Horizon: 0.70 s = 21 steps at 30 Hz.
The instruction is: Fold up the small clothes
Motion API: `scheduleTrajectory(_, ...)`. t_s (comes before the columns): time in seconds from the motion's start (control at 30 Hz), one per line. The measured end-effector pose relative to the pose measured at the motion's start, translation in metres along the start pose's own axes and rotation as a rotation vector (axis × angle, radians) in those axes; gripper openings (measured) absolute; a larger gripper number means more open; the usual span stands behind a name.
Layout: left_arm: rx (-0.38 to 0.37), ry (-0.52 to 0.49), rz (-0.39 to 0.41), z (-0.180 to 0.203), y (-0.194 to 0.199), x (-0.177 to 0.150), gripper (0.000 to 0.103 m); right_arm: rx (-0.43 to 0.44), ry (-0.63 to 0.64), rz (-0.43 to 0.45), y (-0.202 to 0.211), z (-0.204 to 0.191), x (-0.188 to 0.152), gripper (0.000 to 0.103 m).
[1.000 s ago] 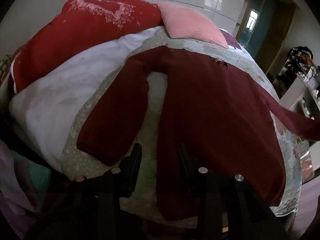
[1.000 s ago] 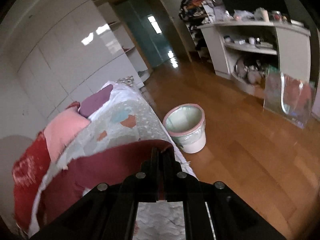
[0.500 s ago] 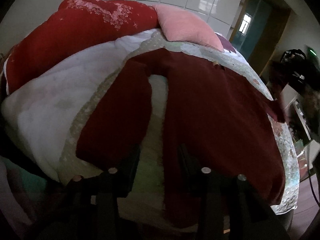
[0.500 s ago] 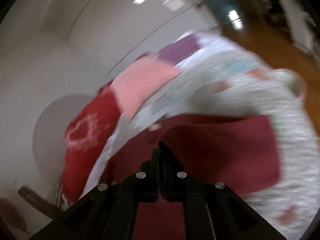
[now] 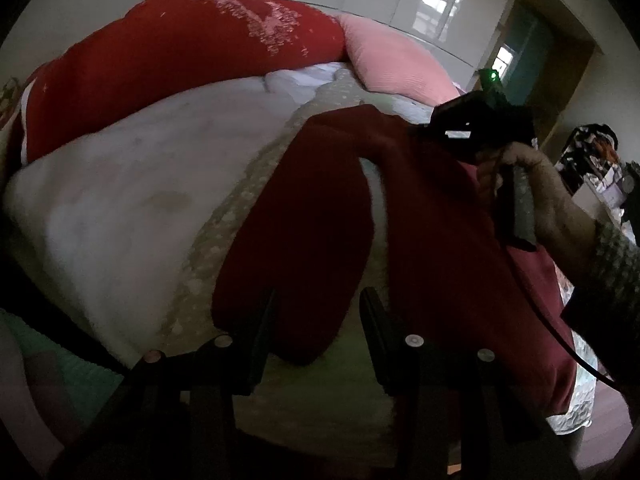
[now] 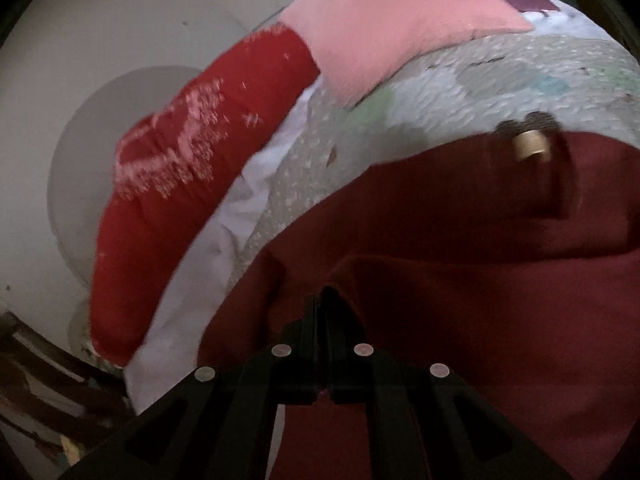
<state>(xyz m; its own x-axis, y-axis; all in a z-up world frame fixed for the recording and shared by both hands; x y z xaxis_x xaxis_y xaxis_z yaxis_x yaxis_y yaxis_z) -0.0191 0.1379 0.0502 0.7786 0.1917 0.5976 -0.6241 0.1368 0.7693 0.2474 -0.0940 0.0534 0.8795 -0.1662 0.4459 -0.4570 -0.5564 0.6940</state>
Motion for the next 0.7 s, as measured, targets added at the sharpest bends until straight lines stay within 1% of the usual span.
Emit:
scheduleTrajectory(0.13,0.009,0.033,-0.006,-0.010,0.000,-0.002,0.041,-0.010,-0.039,-0.025,-0.020,0.010,-0.001,0.005)
scheduleTrajectory(0.2,0.010,0.049,-0.001,-0.014,0.004,-0.003,0.041,0.015,-0.060,-0.067,-0.027,0.017,-0.005,0.008)
scheduleTrajectory(0.23,0.014,0.057,0.004,-0.016,0.007,-0.003,0.042,0.024,-0.066,-0.100,-0.031,0.018,-0.007,0.014)
scheduleTrajectory(0.27,0.023,0.067,0.010,-0.019,0.010,-0.003,0.042,0.039,-0.065,-0.113,-0.029,0.016,-0.007,0.019)
scheduleTrajectory(0.3,0.033,0.078,0.018,-0.023,0.014,-0.003,0.043,0.055,-0.058,-0.103,-0.024,0.013,-0.006,0.028)
scheduleTrajectory(0.33,0.041,0.086,0.024,-0.027,0.016,-0.002,0.044,0.080,-0.044,-0.071,-0.014,0.007,-0.005,0.037)
scheduleTrajectory(0.37,0.049,0.094,0.031,-0.029,0.019,-0.002,0.045,0.091,-0.027,-0.042,-0.002,0.000,-0.004,0.042)
scheduleTrajectory(0.4,0.062,0.108,0.041,-0.034,0.024,-0.002,0.045,0.085,0.001,-0.017,0.011,-0.007,-0.004,0.047)
scheduleTrajectory(0.47,0.085,0.137,0.057,-0.044,0.033,-0.001,0.045,0.075,0.055,-0.001,0.029,-0.020,-0.008,0.047)
scheduleTrajectory(0.53,0.118,0.175,0.082,-0.058,0.046,0.001,0.045,0.058,0.135,-0.012,0.044,-0.036,-0.022,0.047)
scheduleTrajectory(0.6,0.151,0.205,0.107,-0.070,0.059,0.003,0.046,0.066,0.232,-0.042,0.053,-0.055,-0.046,0.047)
scheduleTrajectory(0.7,0.203,0.239,0.153,-0.087,0.080,0.004,0.050,0.091,0.396,-0.131,0.053,-0.086,-0.096,0.047)
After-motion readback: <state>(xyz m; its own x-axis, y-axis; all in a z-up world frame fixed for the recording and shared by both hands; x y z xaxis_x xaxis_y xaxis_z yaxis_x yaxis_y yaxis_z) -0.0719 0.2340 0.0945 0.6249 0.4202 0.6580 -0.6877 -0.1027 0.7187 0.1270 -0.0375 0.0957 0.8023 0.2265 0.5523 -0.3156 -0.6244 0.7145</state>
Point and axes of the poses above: each gripper's, at about its wrist camera, not at the fingertips, and y roughly against the way its jaws point, z to its right, x to its top, the point moved 1 cm from there along -y, roughly the way its jaws point, and after that the axes turned 2 degrees about x, right-handed, at the moved point
